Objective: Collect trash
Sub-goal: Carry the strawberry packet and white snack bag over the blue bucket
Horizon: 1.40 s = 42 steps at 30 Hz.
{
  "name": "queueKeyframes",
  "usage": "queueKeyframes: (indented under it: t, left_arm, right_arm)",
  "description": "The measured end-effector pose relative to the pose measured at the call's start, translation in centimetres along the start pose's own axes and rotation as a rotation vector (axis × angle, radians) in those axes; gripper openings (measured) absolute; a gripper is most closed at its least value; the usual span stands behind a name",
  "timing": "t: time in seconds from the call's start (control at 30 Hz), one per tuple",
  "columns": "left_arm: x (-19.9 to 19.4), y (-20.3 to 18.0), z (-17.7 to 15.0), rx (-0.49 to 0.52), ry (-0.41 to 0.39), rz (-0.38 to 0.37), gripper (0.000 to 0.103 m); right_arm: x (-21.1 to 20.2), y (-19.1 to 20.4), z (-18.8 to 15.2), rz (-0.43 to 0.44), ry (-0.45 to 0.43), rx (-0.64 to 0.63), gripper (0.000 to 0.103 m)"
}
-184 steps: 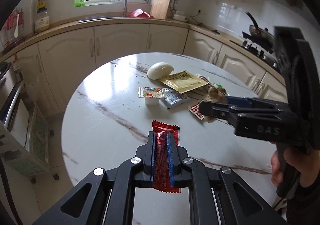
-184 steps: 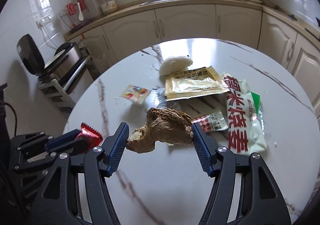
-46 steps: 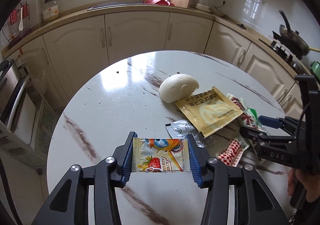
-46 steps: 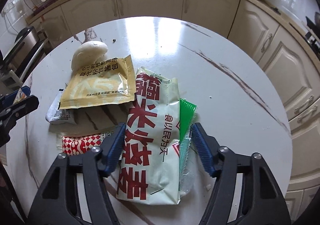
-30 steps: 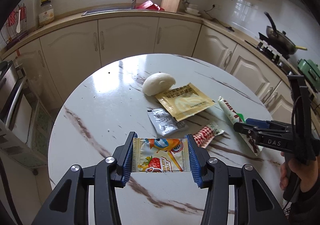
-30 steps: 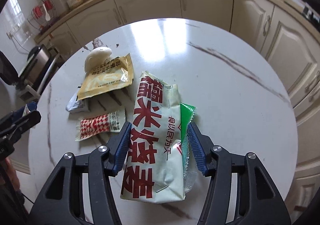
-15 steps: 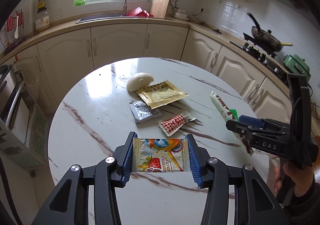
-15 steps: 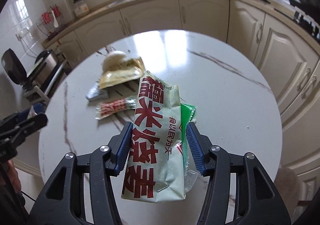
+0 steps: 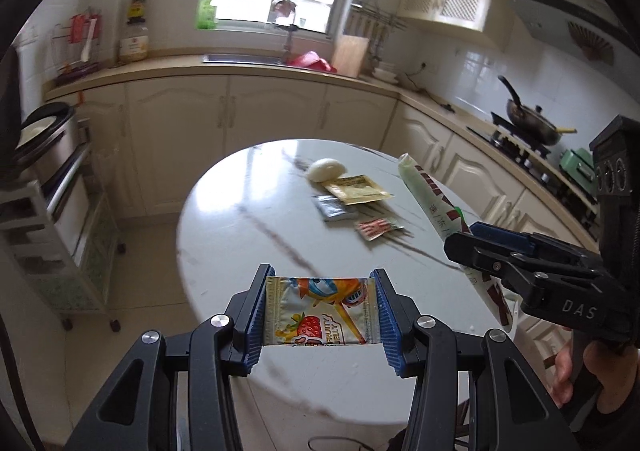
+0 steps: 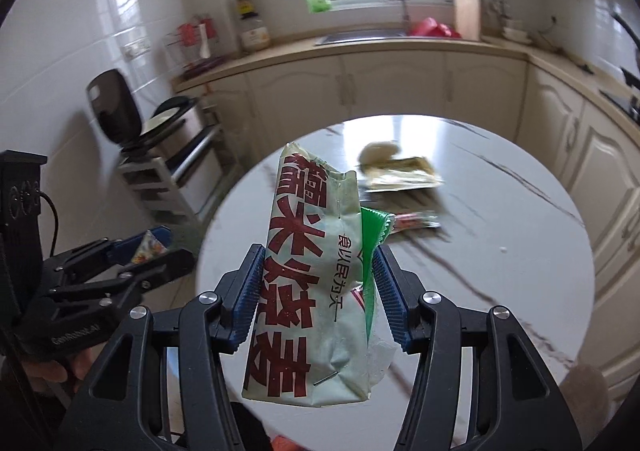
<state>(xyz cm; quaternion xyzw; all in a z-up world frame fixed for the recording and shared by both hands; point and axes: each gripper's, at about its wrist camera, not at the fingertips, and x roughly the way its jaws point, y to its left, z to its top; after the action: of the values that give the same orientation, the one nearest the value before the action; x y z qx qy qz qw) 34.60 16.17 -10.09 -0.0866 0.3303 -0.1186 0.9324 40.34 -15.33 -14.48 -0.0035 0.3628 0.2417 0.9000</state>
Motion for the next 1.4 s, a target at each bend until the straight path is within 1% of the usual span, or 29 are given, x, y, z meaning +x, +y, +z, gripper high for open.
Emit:
queueKeyframes:
  t: [0.07, 0.13, 0.17, 0.27, 0.33, 0.37, 0.47, 0.57, 0.63, 0.67, 0.83, 0.93, 1.0, 1.03, 1.13, 1.23, 1.27, 1.3, 1.33, 1.37, 1.4]
  left_arm:
    - [-2.0, 1.6, -1.5, -0.02, -0.017, 0.025, 0.045]
    - [-4.3, 3.6, -3.4, -0.04, -0.034, 0.074, 0.045]
    - [-5.1, 4.2, -4.3, -0.05, -0.038, 0.086, 0.045]
    - [-8.1, 7.1, -6.9, -0.102, -0.056, 0.138, 0.045]
    - [-10.1, 9.4, -9.0, -0.147, -0.062, 0.189, 0.045]
    - [-10.6, 10.2, -9.7, -0.16, -0.061, 0.204, 0.045]
    - [-12.4, 13.4, -12.7, -0.223, -0.05, 0.268, 0.045]
    - [-13.5, 16.7, -15.5, -0.308, -0.029, 0.298, 0.045]
    - [-13.7, 18.5, -17.2, -0.353, -0.011, 0.313, 0.045]
    - [-13.9, 19.0, -17.5, -0.37, -0.007, 0.315, 0.045]
    - [-13.3, 23.0, -20.7, -0.476, 0.057, 0.327, 0.045]
    - [-12.3, 25.5, -22.3, -0.534, 0.102, 0.335, 0.045]
    - [-11.1, 27.2, -22.0, -0.567, 0.13, 0.337, 0.045]
    - [-10.6, 28.1, -22.7, -0.591, 0.153, 0.341, 0.045]
    - [-8.7, 30.1, -22.3, -0.634, 0.2, 0.346, 0.045]
    - [-7.7, 31.4, -22.3, -0.676, 0.226, 0.356, 0.046]
    - [-6.8, 32.3, -21.8, -0.689, 0.235, 0.357, 0.047]
    - [-5.9, 32.8, -21.0, -0.699, 0.242, 0.358, 0.05]
    - [-5.7, 33.1, -21.3, -0.713, 0.259, 0.366, 0.052]
    - [-4.3, 33.7, -20.2, -0.72, 0.266, 0.372, 0.058]
    - [-4.1, 34.1, -20.1, -0.727, 0.27, 0.377, 0.063]
  right_arm:
    - [0.2, 3.2, -0.1, 0.041, -0.004, -0.04, 0.052]
    - [0.7, 5.9, -0.3, 0.076, 0.001, -0.071, 0.052]
    - [1.0, 7.5, -0.4, 0.095, 0.007, -0.091, 0.053]
    - [2.2, 11.5, -1.1, 0.145, 0.026, -0.137, 0.053]
    - [3.4, 14.3, -1.8, 0.185, 0.05, -0.167, 0.053]
    - [4.3, 16.0, -2.1, 0.205, 0.068, -0.186, 0.053]
    - [6.1, 19.4, -2.9, 0.248, 0.1, -0.226, 0.053]
    - [8.4, 23.3, -3.8, 0.294, 0.148, -0.273, 0.053]
    - [9.6, 25.0, -4.2, 0.312, 0.166, -0.295, 0.053]
    - [10.3, 25.8, -4.5, 0.317, 0.181, -0.307, 0.053]
    - [14.0, 29.9, -5.9, 0.346, 0.243, -0.346, 0.053]
    - [16.4, 31.6, -6.8, 0.358, 0.285, -0.357, 0.053]
    - [17.9, 32.2, -7.5, 0.366, 0.318, -0.36, 0.053]
    - [18.6, 32.7, -7.7, 0.368, 0.33, -0.361, 0.053]
    - [20.9, 33.3, -8.7, 0.371, 0.37, -0.364, 0.053]
    - [23.0, 33.9, -9.7, 0.373, 0.409, -0.364, 0.053]
    - [23.6, 34.1, -10.0, 0.372, 0.422, -0.364, 0.053]
    - [24.3, 34.2, -10.4, 0.373, 0.435, -0.361, 0.053]
    - [24.8, 34.4, -10.6, 0.374, 0.446, -0.359, 0.053]
    - [25.6, 34.5, -10.7, 0.374, 0.458, -0.358, 0.053]
    - [26.2, 34.5, -11.0, 0.376, 0.468, -0.356, 0.053]
